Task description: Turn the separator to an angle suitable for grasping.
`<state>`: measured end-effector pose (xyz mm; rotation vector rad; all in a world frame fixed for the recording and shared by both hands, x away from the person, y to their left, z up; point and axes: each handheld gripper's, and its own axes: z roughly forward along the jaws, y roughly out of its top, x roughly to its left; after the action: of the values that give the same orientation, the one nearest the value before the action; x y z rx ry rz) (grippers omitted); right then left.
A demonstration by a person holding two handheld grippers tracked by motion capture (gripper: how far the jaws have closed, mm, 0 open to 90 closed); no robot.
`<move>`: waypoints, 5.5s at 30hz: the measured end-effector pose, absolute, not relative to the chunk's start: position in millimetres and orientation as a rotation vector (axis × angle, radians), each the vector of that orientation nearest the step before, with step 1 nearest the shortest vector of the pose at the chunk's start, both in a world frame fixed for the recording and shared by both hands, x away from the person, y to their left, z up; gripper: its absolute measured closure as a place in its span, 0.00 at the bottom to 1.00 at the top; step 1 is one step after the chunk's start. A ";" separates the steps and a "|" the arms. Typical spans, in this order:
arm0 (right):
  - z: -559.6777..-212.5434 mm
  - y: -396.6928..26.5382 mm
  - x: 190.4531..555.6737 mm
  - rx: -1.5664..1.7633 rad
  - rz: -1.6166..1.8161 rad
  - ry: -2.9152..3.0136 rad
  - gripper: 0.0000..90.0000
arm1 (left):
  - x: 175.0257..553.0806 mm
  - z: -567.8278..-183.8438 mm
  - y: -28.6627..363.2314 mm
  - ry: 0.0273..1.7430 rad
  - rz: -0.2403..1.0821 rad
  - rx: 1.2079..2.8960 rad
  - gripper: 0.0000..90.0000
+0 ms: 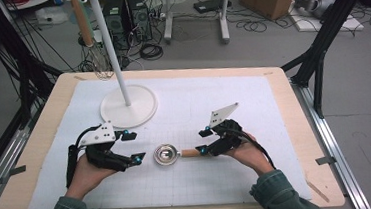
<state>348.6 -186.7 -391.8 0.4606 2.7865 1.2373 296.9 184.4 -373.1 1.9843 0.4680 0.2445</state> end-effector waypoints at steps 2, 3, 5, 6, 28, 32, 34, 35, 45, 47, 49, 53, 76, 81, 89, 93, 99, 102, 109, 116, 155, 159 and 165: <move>-394.9 -183.5 348.9 0.463 1.237 2.797 0.47 | 296.0 -373.8 186.7 0.471 0.245 1.984 0.29; -398.0 -181.3 350.4 0.440 1.227 2.809 0.47 | 295.8 -374.0 188.1 0.469 0.248 1.986 0.29; -401.5 -177.7 351.4 0.436 1.221 2.821 0.49 | 294.9 -374.5 189.4 0.480 0.247 1.981 0.29; -403.0 -176.4 352.0 0.433 1.228 2.823 0.50 | 295.0 -374.3 190.7 0.473 0.248 1.986 0.28; -421.2 -181.2 346.1 0.444 1.245 2.802 0.54 | 289.2 -374.0 202.0 0.483 0.255 1.983 0.28; -428.1 -171.9 351.0 0.401 1.216 2.839 0.55 | 290.4 -374.8 201.9 0.482 0.249 1.988 0.28; -429.9 -166.8 352.7 0.379 1.210 2.847 0.57 | 291.0 -375.7 201.2 0.488 0.241 1.987 0.28; -430.5 -163.8 353.1 0.374 1.211 2.853 0.57 | 291.6 -375.9 201.2 0.485 0.242 1.993 0.28; -438.2 -145.8 358.1 0.227 1.134 2.896 0.70 | 292.5 -378.8 202.6 0.500 0.229 1.997 0.28; -438.3 -145.3 358.8 0.209 1.133 2.892 0.72 | 292.3 -379.3 203.4 0.502 0.230 1.999 0.28; -438.1 -145.2 359.6 0.184 1.131 2.900 0.74 | 292.3 -379.7 204.3 0.503 0.230 2.000 0.28; -437.1 -143.7 360.1 0.142 1.122 2.906 0.76 | 292.1 -379.5 206.4 0.508 0.234 2.000 0.28; -428.9 -87.5 346.2 -0.008 1.214 2.900 0.78 | 289.0 -373.9 214.1 0.509 0.255 1.999 0.28; -431.0 -74.7 342.7 -0.038 1.236 2.903 0.78 | 289.9 -376.3 211.9 0.500 0.241 2.012 0.28; -435.6 -72.9 341.6 -0.002 1.218 2.972 0.74 | 292.5 -381.3 199.1 0.469 0.210 2.040 0.30; -436.5 -76.6 341.3 0.047 1.224 2.985 0.70 | 292.9 -383.6 190.8 0.451 0.191 2.060 0.32; -430.1 -95.6 337.5 0.126 1.276 2.954 0.63 | 296.2 -386.3 177.7 0.399 0.157 2.098 0.37; -425.6 -107.5 334.5 0.173 1.306 2.929 0.59 | 298.8 -386.6 171.3 0.371 0.142 2.113 0.40; -422.2 -132.7 329.0 0.262 1.329 2.892 0.53 | 302.7 -393.4 157.9 0.326 0.117 2.165 0.45; -417.3 -154.8 324.2 0.338 1.338 2.857 0.47 | 308.7 -403.3 144.2 0.300 0.086 2.222 0.48; -433.5 -170.5 317.1 0.383 1.312 2.865 0.45 | 317.1 -430.7 106.9 0.175 0.049 2.439 0.74; -438.2 -167.7 318.3 0.402 1.294 2.886 0.45 | 316.0 -430.0 106.7 0.159 0.059 2.443 0.75; -441.4 -165.3 320.1 0.399 1.288 2.898 0.46 | 314.7 -428.2 107.3 0.155 0.051 2.435 0.76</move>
<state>320.1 -165.3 -441.4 0.3987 2.8981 1.2883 314.7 107.3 -428.2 2.4352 0.1554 0.0510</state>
